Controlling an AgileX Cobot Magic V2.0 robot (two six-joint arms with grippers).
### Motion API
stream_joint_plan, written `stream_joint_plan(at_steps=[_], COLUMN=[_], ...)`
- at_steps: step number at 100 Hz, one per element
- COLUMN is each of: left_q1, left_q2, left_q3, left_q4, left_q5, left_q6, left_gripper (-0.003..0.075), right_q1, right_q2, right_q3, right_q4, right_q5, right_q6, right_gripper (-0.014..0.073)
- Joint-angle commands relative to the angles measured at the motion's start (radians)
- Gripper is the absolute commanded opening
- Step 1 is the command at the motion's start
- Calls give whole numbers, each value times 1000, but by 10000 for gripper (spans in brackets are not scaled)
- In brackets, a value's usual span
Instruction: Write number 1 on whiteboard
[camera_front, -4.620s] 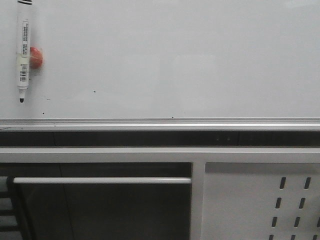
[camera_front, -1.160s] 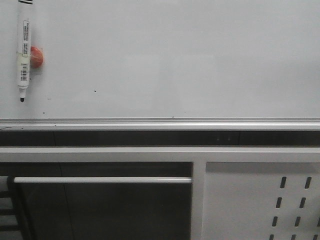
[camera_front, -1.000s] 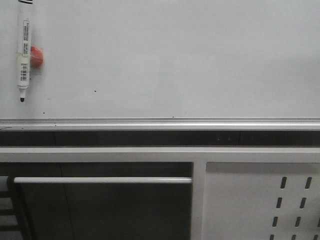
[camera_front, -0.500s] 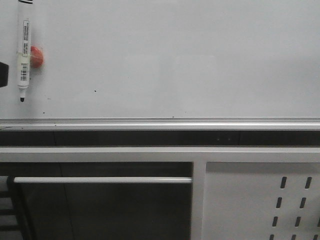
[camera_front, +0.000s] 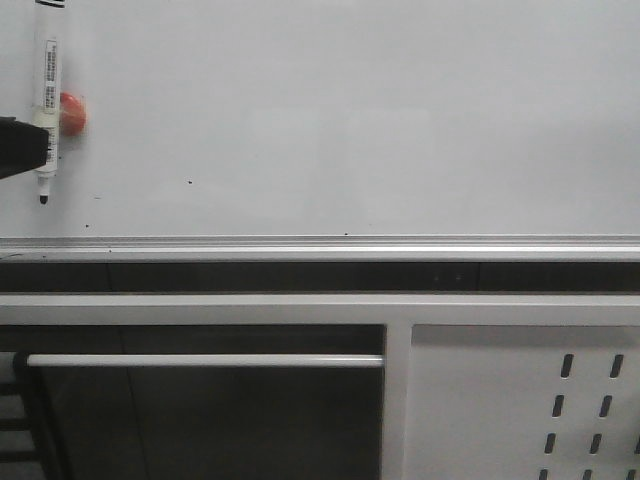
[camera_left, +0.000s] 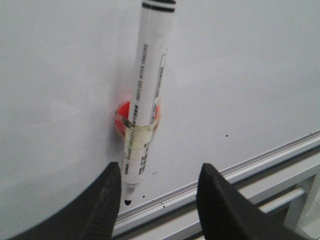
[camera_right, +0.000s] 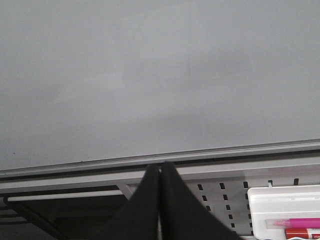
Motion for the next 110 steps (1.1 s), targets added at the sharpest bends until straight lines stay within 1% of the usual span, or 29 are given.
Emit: stream_joint_plan(at_steps=[1,7,34,46,54,76,88,97,102,110], left_q1=[-10,-10,-10,-10,-10,-10,-10,-10,-10,-10], left_q2=[17,45,152,172,183,233,243,243,243,243], left_q3=[-25,-25,-25,-25,-25,-28,-28,-28,-28,-28], left_q4=[-23,-28,-46,-107,-109,-109,-109,-109,-109,-109], left_q5=[-127,-162,-312,-321,-333,-426,-428,-435,-437,-443], left_q6=[14,41,66,81,90,90,90,90,90,90], left_gripper=[314,314,314,314,314,314,312,270,223,114], right_q1=[2,2,2,2,2,2,2,2,2,2], right_q2=[20,20,20,20,20,20,20,20,20,20], right_q3=[-22,-22,-22,-22,-22,-22,-22,-22,-22,-22], right_q4=[19,19,19,19,19,19,19,19,19,20], right_q5=[-66,-66,-66,-66,-66,-68,-75,-80,-81,-81], right_q6=[-14,-16,-16,-16,-16,-34,-34,-36,-36,-36], right_gripper=[-71,-71,-71,-71,-71,-71,-71,-71,-71,-71])
